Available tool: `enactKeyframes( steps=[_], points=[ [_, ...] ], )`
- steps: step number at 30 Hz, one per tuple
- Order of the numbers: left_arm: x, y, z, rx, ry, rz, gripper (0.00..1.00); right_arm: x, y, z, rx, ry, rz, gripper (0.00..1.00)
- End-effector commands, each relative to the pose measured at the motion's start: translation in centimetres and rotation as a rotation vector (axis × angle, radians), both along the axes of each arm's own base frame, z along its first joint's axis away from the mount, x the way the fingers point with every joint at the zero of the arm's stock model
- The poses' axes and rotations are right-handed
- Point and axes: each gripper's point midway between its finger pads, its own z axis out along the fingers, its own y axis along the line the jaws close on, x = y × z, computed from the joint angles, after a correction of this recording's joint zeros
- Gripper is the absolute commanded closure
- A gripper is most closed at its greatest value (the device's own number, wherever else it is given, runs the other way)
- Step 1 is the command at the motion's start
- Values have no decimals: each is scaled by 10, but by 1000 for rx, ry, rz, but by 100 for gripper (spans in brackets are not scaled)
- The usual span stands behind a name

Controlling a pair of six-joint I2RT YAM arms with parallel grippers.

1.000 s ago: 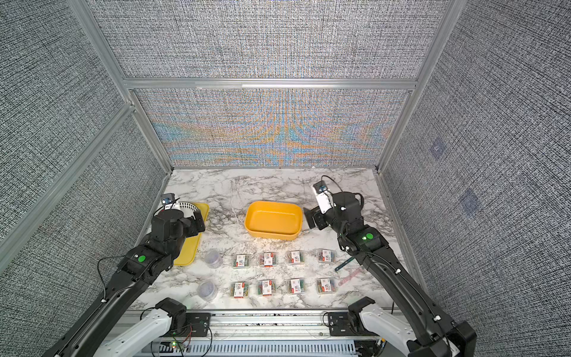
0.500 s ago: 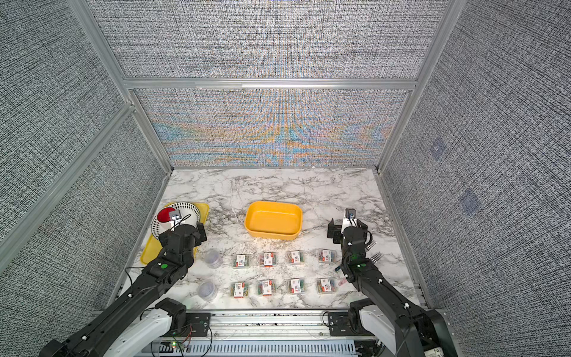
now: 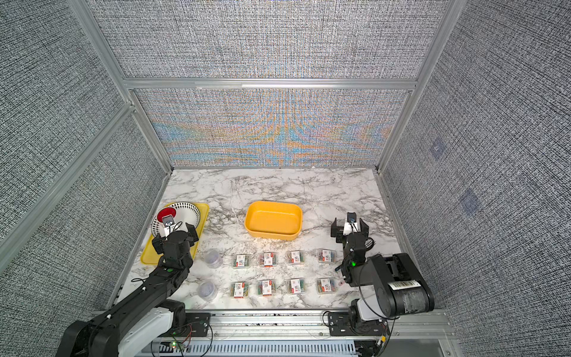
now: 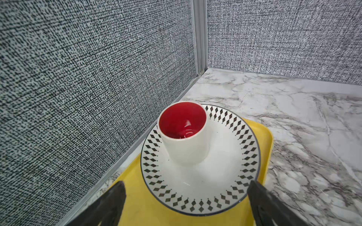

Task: Take the paper clips out of the storage box
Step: Reset both arms

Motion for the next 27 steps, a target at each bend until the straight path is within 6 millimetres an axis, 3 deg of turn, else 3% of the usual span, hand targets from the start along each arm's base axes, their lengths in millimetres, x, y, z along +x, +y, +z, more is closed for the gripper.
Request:
enactKeyframes(
  steps=[1, 6, 9, 16, 19, 21, 24, 27],
  points=[
    [17, -3, 14, -9, -93, -34, 0, 5, 2, 27, 89, -124, 35, 1],
    [41, -3, 11, -19, -116, -66, 0, 23, 5, 18, 95, -48, 58, 1],
    [57, -2, -1, -51, -128, -79, 0, 22, 5, 18, 96, -52, 61, 1],
    [78, -35, -19, -39, -1, -304, 0, 23, 5, 18, 95, -52, 63, 1],
    [92, -37, -25, -29, -47, -311, 0, 22, 5, 18, 95, -53, 62, 1],
    [93, -37, -31, -50, 87, -306, 0, 23, 5, 18, 91, -50, 60, 1],
    [94, -35, -28, -46, 9, -294, 0, 25, 7, 18, 79, -43, 58, 1],
    [94, -40, -30, -45, 76, -326, 0, 26, 10, 18, 63, -43, 56, 1]
  ],
)
